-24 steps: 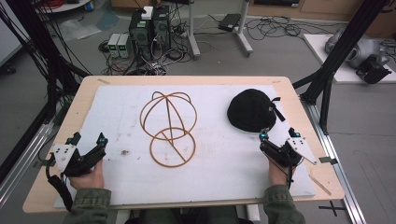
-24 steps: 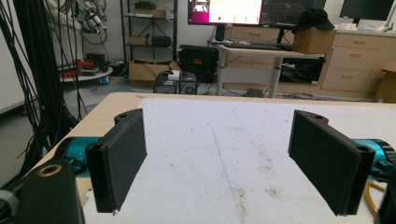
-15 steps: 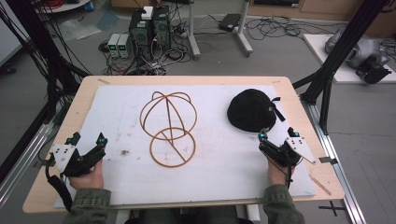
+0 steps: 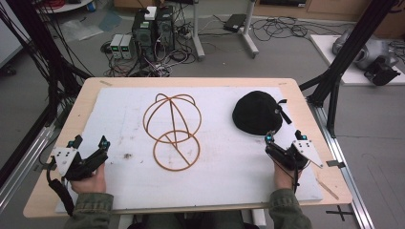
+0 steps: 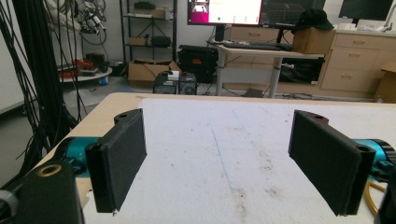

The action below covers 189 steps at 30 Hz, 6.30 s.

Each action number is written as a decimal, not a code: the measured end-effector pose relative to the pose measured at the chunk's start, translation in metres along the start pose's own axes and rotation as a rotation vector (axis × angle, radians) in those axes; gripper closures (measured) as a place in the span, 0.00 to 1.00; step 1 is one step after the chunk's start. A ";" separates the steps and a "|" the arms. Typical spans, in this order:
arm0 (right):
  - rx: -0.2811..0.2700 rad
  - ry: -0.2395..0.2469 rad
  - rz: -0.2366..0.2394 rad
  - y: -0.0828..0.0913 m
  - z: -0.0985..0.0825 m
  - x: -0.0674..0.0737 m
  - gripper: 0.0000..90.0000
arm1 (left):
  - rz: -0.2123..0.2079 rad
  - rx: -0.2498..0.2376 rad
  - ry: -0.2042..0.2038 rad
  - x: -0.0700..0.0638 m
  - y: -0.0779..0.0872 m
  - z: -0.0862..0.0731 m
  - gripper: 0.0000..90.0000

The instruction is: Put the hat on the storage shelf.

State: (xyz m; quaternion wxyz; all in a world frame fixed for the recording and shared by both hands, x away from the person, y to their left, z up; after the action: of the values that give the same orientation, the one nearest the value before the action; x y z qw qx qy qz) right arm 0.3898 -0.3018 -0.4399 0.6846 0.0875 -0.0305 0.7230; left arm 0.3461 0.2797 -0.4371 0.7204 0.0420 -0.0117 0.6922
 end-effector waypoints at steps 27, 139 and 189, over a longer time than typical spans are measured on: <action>0.027 0.067 0.064 -0.024 0.014 0.025 0.04 | -0.015 0.006 -0.009 -0.002 -0.001 -0.001 0.21; 0.211 0.029 0.039 -0.084 0.011 0.022 0.95 | -0.067 -0.007 0.025 -0.007 -0.005 -0.001 0.21; -0.202 -0.034 0.346 -0.013 0.142 0.099 0.95 | -0.093 -0.010 0.038 -0.013 -0.008 -0.001 0.21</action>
State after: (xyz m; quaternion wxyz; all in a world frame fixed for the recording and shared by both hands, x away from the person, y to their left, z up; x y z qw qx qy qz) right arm 0.4105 -0.2272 -0.2845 0.5550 0.0243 -0.1290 0.8214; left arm 0.3540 0.2667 -0.4391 0.7521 0.0257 0.0003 0.6585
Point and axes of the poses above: each handheld gripper's, and its own axes: y roughly backward along the jaws, z roughly out of its top, x roughly to its left, the point moved 9 cm from there along -y, roughly forward along the jaws, and after that the axes turned 8 degrees about -y, right-handed, at the moved point
